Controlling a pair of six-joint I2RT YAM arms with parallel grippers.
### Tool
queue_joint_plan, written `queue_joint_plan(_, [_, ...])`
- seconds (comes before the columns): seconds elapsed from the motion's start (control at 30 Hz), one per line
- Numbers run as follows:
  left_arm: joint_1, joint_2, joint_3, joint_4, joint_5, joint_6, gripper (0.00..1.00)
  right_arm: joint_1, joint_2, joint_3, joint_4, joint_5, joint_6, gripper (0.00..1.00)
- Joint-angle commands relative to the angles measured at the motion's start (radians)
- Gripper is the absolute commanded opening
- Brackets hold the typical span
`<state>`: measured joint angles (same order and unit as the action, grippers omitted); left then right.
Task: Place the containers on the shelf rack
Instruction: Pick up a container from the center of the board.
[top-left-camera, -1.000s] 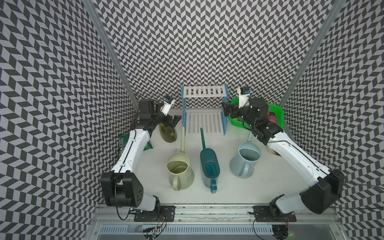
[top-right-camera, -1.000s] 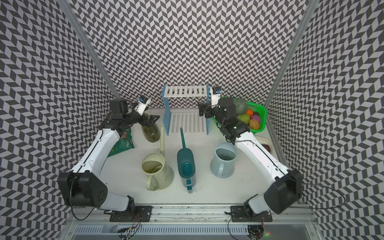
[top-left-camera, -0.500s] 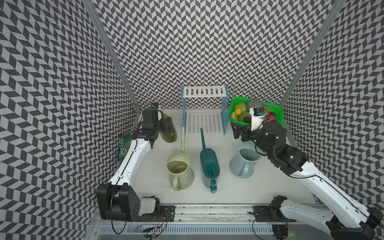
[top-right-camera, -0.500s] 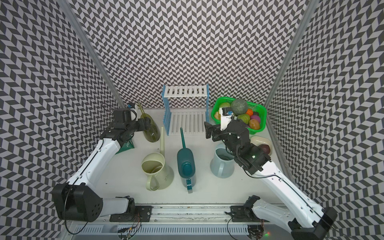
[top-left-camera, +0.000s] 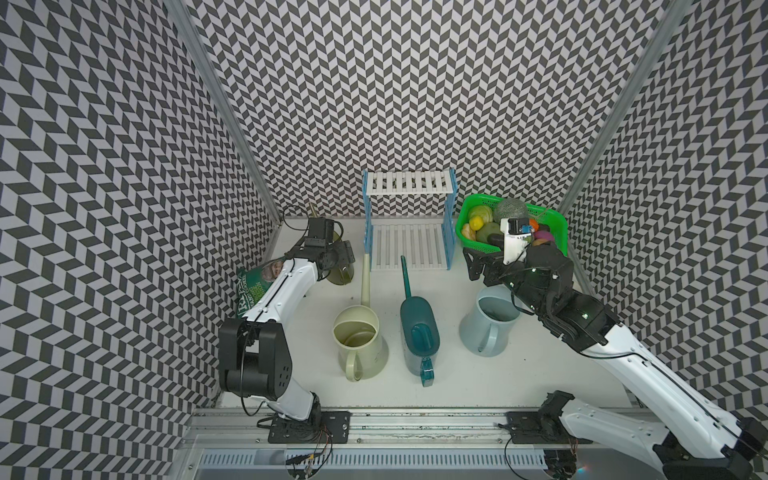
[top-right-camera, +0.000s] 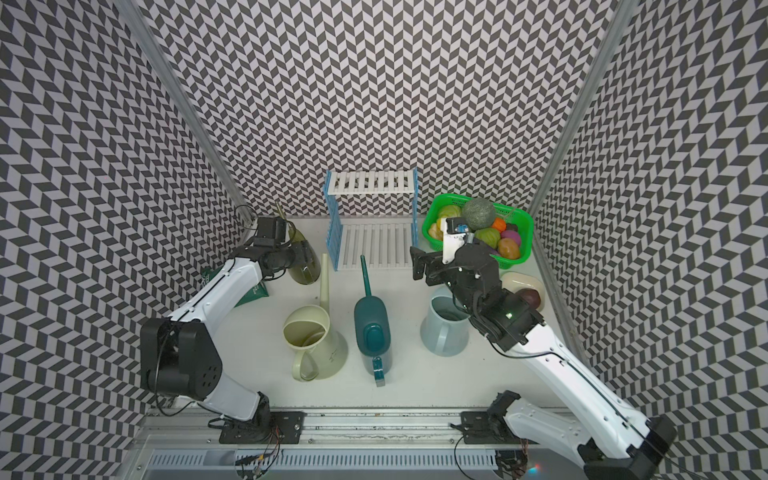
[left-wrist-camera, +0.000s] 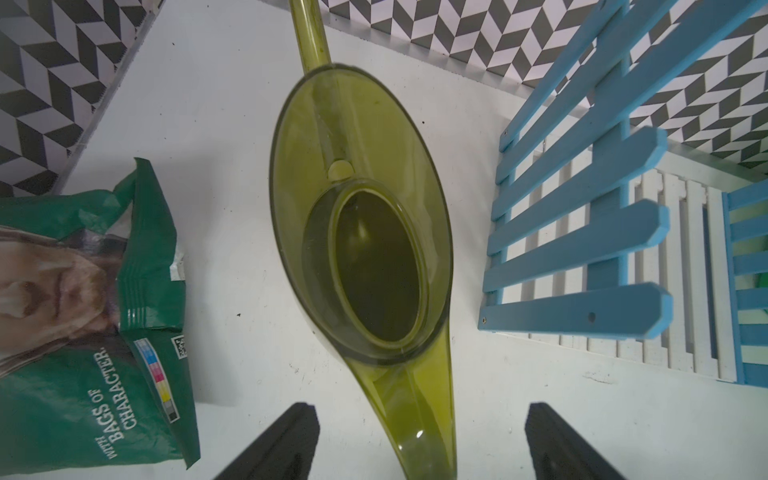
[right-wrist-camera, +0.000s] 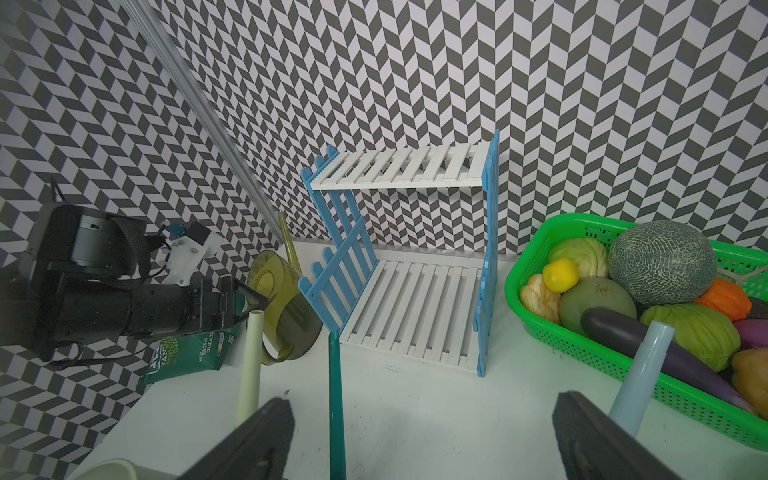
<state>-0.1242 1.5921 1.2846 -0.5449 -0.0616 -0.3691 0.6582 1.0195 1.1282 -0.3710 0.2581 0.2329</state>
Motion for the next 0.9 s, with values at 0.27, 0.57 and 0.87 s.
queue_joint_plan(0.27, [-0.004, 0.137, 0.066, -0.029, 0.020, -0.032, 0.70, 0.006, -0.003, -0.005, 0.035, 0.011, -0.003, 1.00])
queue_joint_plan(0.57, [0.027, 0.130, 0.016, 0.060, -0.047, 0.063, 0.53, 0.006, 0.005, -0.022, 0.055, 0.006, -0.006, 1.00])
queue_joint_plan(0.87, [0.092, 0.096, -0.092, 0.197, -0.049, 0.189, 0.43, 0.006, 0.030, -0.021, 0.072, -0.005, -0.008, 1.00])
